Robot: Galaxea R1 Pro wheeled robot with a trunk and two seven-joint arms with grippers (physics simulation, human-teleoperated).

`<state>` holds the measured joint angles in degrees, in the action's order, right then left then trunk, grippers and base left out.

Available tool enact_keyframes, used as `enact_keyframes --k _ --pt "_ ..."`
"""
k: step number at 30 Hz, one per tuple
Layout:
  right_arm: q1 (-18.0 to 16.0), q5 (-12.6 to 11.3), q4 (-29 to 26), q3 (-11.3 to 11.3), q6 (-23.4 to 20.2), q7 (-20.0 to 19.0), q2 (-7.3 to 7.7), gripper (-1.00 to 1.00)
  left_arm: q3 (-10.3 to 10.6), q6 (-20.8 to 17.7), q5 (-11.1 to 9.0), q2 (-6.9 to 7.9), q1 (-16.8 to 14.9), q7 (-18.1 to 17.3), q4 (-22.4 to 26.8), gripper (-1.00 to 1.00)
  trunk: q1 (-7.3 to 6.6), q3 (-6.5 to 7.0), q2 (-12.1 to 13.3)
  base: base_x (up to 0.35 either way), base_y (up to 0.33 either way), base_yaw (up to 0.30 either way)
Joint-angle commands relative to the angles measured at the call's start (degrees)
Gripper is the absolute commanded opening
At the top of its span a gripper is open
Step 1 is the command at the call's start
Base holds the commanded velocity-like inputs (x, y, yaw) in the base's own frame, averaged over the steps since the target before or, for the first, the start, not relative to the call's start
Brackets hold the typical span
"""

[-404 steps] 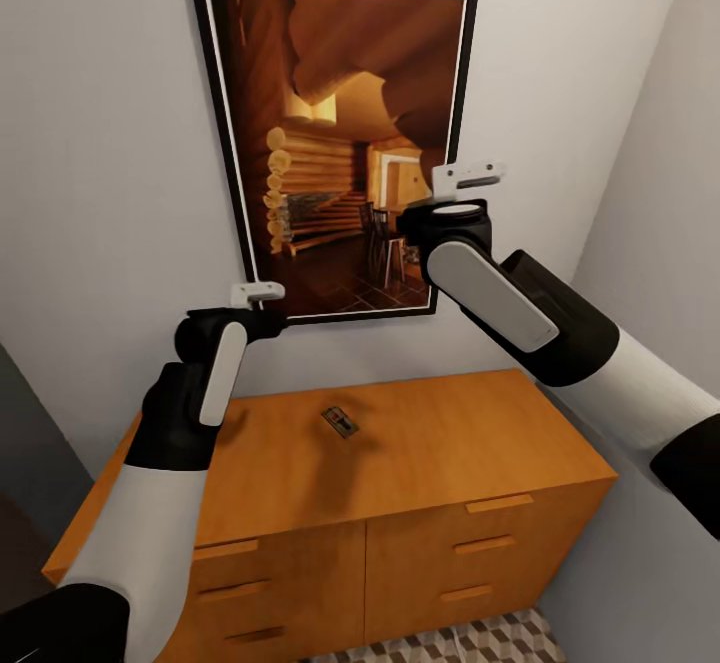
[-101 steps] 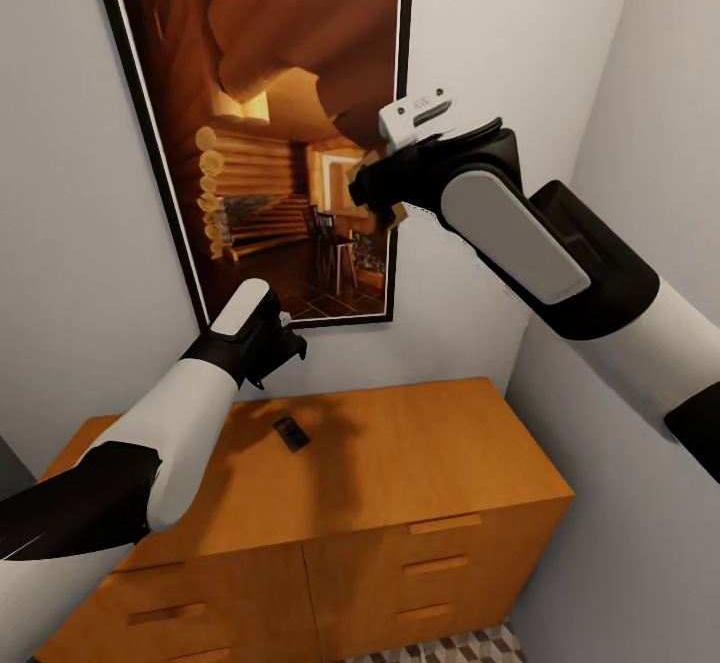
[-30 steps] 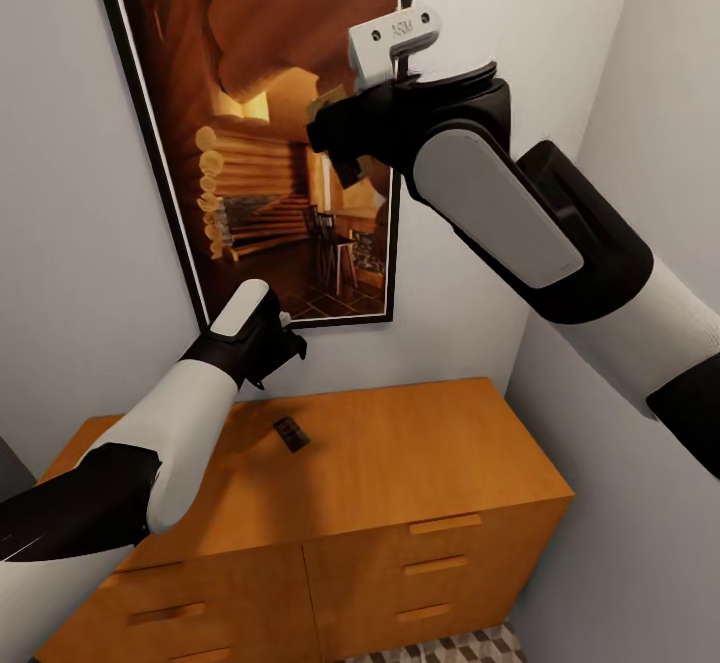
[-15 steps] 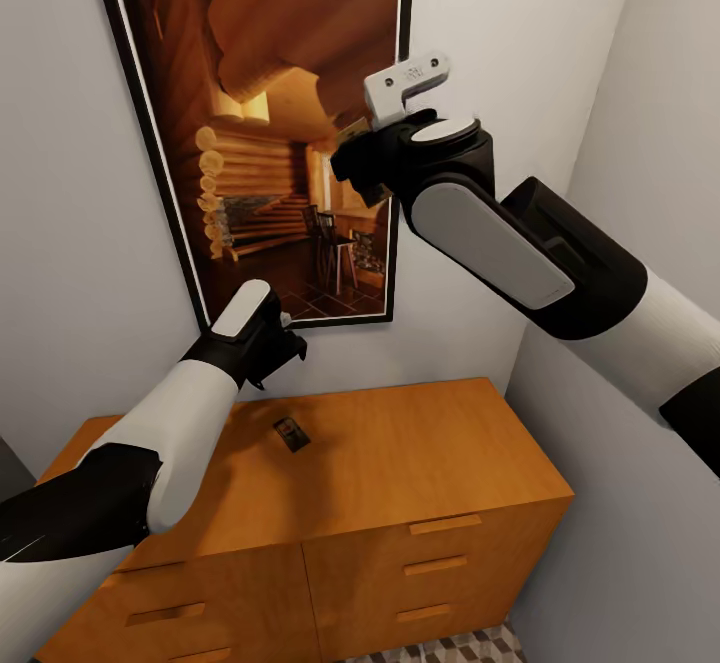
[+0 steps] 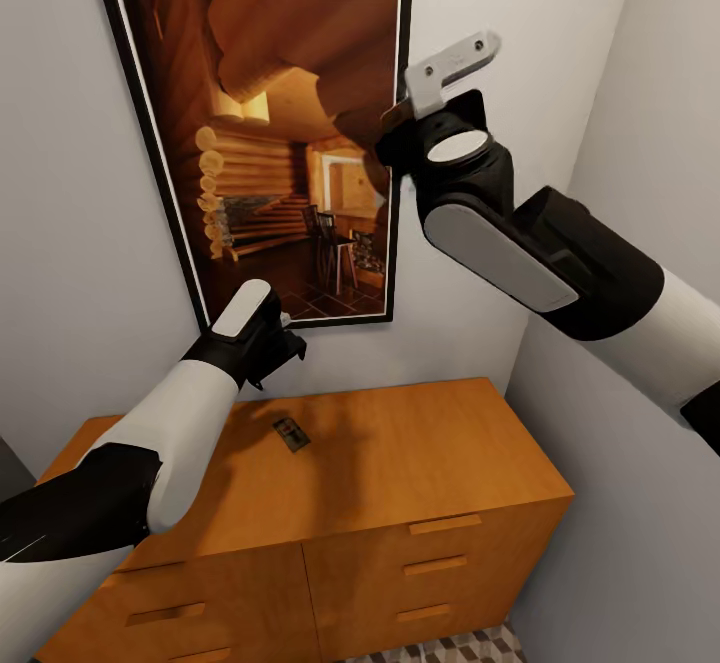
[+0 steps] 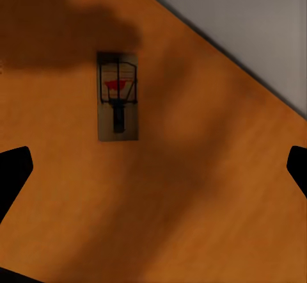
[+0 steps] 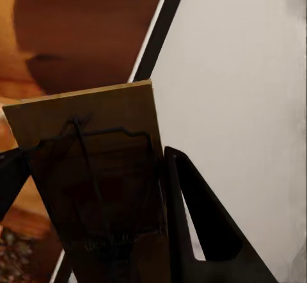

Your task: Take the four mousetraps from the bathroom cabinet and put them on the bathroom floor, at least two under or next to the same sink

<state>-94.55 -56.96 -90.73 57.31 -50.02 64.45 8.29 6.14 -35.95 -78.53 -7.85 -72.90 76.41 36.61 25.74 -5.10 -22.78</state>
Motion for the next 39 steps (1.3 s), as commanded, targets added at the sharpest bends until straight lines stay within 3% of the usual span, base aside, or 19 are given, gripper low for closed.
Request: enact_keyframes --k 1,4,8,13,14,15,16,17,19,23,32,39 --pt "-0.1 1.8 -0.1 0.2 0.0 1.3 0.0 -1.0 0.2 -0.5 -0.3 0.03 -0.1 0.4 0.1 1.0 0.04 -0.14 -0.1 0.0 0.0 0.0" --pt "-0.1 9.5 -0.1 0.2 0.0 3.2 -0.84 -1.0 0.2 -0.5 -0.3 0.03 -0.1 0.4 0.1 1.0 0.04 -0.14 -0.1 0.0 0.0 0.0" --pt "-0.2 17.9 -0.1 -0.4 -0.2 4.7 -4.18 -1.0 0.2 -0.5 -0.4 0.05 -0.1 0.2 0.1 1.0 0.04 -0.14 -0.1 0.0 0.0 0.0" --pt "-0.2 23.2 -0.1 -1.5 -0.3 6.9 -7.78 -1.0 0.2 -0.5 -0.5 0.04 0.0 0.1 0.2 1.0 0.04 -0.14 -0.1 0.0 0.0 0.0" --pt "-0.1 24.1 -0.1 -1.8 -0.3 8.2 -9.6 -1.0 0.1 -0.5 -0.5 0.03 0.0 0.1 0.2 1.0 0.04 -0.14 -0.1 0.0 0.0 0.0" --pt "-0.1 24.4 -0.1 -1.9 -0.3 9.0 -10.55 -1.0 0.1 -0.5 -0.5 0.03 0.0 0.1 0.2 1.0 0.04 -0.14 -0.1 0.0 0.0 0.0" --pt "-0.1 24.4 -0.1 -1.9 -0.3 9.0 -10.55 -1.0 0.1 -0.5 -0.5 0.03 0.0 0.1 0.2 1.0 0.04 -0.14 -0.1 0.0 0.0 0.0" --pt "-0.1 24.9 -0.1 -2.0 -0.4 10.5 -12.27 -1.0 0.1 -0.5 -0.6 0.03 0.0 0.1 0.2 1.0 0.04 -0.14 -0.1 0.0 0.0 0.0" --pt "-0.1 25.2 -0.1 -2.0 -0.4 11.8 -13.63 -1.0 0.1 -0.5 -0.6 0.03 0.0 0.1 0.1 1.0 0.04 -0.14 -0.1 0.0 0.0 0.0" --pt "-0.1 25.5 -0.1 -1.9 -0.4 13.5 -15.23 -1.0 0.0 -0.6 -0.6 0.06 0.0 0.2 0.2 1.0 0.04 -0.14 -0.1 0.0 0.0 0.0" --pt "0.2 25.6 -0.1 -2.6 -0.4 14.5 -16.05 -1.0 -0.1 -1.2 -0.6 0.11 0.0 -0.1 0.2 1.0 0.04 -0.14 -0.1 0.0 0.0 0.0" --pt "4.7 25.1 -0.1 -3.8 -0.4 14.2 -16.23 -1.0 -0.2 -1.3 -0.6 0.12 0.0 -0.3 0.2 1.0 0.04 -0.14 -0.1 0.0 0.0 0.0"
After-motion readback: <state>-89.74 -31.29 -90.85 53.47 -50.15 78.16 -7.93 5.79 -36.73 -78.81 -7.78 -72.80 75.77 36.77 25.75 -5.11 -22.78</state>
